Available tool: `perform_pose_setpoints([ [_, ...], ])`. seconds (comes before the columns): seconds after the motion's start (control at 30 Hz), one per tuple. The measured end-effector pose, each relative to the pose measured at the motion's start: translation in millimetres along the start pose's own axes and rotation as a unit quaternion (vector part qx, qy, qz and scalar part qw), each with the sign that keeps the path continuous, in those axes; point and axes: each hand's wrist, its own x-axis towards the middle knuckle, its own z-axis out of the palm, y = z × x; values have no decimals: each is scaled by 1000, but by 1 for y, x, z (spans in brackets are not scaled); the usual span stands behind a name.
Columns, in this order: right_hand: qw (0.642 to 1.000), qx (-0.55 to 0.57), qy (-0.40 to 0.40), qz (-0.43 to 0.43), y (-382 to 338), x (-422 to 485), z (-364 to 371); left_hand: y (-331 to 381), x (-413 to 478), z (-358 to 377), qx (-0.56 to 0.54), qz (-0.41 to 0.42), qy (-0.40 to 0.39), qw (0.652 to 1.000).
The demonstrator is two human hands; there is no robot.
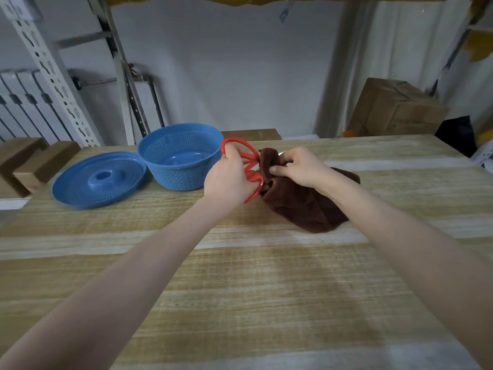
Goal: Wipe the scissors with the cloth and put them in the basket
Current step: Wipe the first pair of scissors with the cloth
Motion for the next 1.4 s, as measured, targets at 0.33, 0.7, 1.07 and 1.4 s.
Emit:
perform_pose_setpoints([
  [0.33, 991, 128, -6, 42, 7, -3, 0, 4, -1, 4, 7, 16, 17, 1000],
  [0.7, 986, 139, -67, 61, 24, -9, -2, -3, -3, 2, 20, 1, -59, 998],
  [1.07, 986, 156, 13, 54, 10, -8, 3, 4, 2, 3, 16, -26, -27, 999],
  [1.4, 978, 172, 4, 119, 30, -7, -16, -8, 5, -10, 12, -41, -56, 998],
])
